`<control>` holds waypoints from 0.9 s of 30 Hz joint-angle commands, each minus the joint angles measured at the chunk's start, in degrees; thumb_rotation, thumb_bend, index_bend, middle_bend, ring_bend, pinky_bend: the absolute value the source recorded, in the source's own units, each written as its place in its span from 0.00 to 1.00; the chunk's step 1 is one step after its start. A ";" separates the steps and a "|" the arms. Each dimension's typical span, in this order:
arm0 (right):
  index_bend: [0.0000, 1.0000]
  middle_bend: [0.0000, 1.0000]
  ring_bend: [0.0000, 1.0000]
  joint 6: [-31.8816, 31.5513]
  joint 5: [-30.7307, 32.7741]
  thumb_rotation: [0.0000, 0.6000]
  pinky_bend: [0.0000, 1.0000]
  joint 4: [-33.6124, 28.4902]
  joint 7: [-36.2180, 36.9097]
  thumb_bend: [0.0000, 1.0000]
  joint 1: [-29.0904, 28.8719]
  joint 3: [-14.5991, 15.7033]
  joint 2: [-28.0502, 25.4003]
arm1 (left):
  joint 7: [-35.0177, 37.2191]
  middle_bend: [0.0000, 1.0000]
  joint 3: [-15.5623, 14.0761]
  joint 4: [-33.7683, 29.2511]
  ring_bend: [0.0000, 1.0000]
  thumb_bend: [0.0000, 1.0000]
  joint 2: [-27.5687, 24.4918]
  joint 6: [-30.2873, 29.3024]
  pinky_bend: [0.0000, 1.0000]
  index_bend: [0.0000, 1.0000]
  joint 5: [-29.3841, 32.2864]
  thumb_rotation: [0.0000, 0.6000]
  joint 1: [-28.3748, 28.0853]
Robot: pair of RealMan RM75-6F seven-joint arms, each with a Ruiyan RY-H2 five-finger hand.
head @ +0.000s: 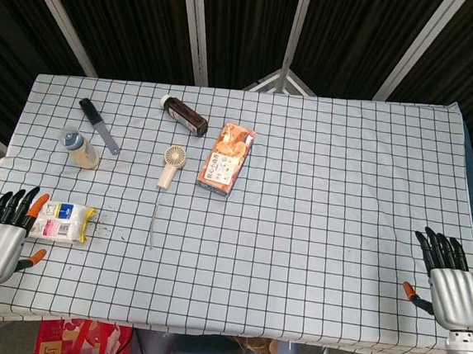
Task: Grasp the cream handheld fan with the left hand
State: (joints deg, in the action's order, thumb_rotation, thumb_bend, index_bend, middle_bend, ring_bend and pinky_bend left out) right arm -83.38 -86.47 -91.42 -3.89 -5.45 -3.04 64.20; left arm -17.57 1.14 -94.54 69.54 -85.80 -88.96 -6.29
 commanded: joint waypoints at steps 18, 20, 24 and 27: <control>0.00 0.00 0.00 -0.24 -0.25 1.00 0.00 0.16 0.14 0.28 0.10 0.08 0.06 | -3.17 0.13 1.52 -1.71 0.12 0.22 0.32 2.81 0.30 0.00 1.80 1.00 -2.01; 0.00 0.00 0.00 -0.16 -0.24 1.00 0.00 0.14 0.17 0.28 0.05 0.06 0.05 | -4.58 0.44 2.84 -2.42 0.38 0.34 0.79 4.28 0.51 0.00 3.14 1.00 -3.35; 0.00 0.00 0.00 0.06 -0.16 1.00 0.00 0.21 0.39 0.28 -0.07 0.02 0.01 | -8.13 0.77 6.47 -4.21 0.66 0.53 2.88 10.41 0.71 0.00 8.59 1.00 -7.90; 0.00 0.00 0.00 0.24 -0.16 1.00 0.00 0.17 0.69 0.28 -0.16 0.01 -0.08 | -11.91 0.82 9.43 -5.36 0.71 0.63 5.10 16.45 0.73 0.00 15.06 1.00 -12.27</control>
State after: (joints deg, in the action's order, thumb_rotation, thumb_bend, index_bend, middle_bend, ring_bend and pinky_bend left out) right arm -83.14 -86.63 -91.24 -3.21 -5.61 -3.03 64.13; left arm -25.75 7.45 -98.46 72.32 -74.59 -79.37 -14.35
